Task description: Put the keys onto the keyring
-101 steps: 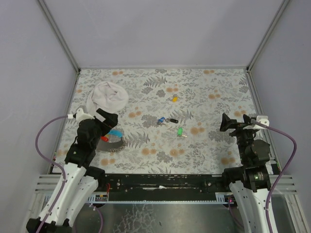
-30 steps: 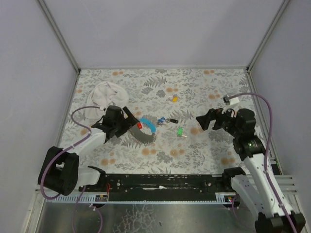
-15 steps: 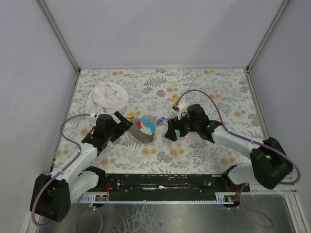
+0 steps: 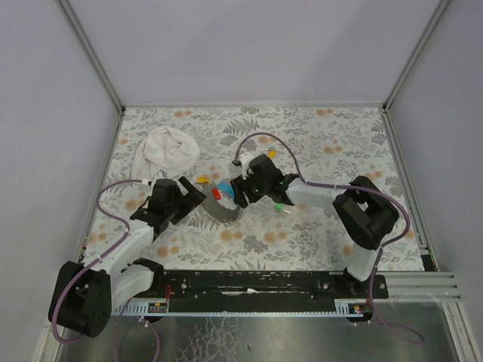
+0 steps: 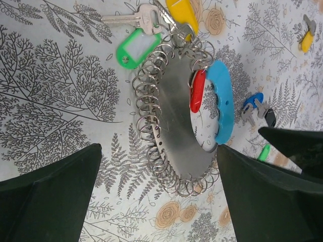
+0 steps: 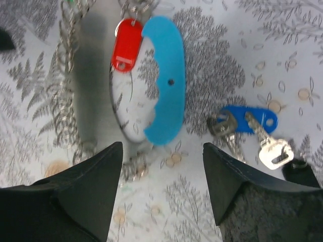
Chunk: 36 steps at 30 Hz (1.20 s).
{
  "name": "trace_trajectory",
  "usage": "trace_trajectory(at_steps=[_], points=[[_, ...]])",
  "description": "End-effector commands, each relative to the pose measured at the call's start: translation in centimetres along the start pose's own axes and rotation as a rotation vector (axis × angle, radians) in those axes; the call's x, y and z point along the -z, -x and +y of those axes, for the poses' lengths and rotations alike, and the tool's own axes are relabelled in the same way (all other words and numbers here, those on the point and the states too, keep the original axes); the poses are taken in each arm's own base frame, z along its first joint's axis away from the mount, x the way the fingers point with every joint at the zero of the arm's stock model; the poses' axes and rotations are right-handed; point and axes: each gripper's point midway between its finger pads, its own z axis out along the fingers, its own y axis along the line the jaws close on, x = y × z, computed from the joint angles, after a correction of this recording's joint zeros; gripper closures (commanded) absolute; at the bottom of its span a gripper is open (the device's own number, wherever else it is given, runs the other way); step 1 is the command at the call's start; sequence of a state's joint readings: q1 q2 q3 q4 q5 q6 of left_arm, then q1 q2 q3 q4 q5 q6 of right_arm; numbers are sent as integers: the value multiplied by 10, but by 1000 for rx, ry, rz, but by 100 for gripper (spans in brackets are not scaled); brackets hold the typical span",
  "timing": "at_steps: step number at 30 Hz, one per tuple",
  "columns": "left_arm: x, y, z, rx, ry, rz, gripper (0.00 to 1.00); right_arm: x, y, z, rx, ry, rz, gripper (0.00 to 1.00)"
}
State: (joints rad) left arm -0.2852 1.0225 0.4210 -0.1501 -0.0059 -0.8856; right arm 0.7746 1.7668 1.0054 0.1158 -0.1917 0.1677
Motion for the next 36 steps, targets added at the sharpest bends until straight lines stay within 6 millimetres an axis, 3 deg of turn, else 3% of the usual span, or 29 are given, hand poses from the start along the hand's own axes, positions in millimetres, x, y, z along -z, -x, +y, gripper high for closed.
trace_trajectory(at_steps=[1,11,15,19,24,29,33,36], points=[[-2,1,0,-13,-19,-9,4,-17,29,2,42,-63,-46,30],[-5,-3,2,-13,-18,4,4,-55,27,-8,151,-119,35,36],[-6,-7,3,-14,-22,19,4,-59,20,-14,177,-146,73,42],[-7,-9,3,-17,-29,24,4,-47,4,-20,215,-162,112,49],[-9,-12,0,-19,-50,38,6,-25,-29,-25,288,-153,218,59],[-8,-15,-6,-30,-85,57,9,5,-54,-34,371,-173,287,61],[-7,-17,-11,-37,-116,67,10,30,-55,-51,397,-281,287,58],[-6,-17,-13,-39,-125,62,10,39,-44,-42,373,-259,257,53]])
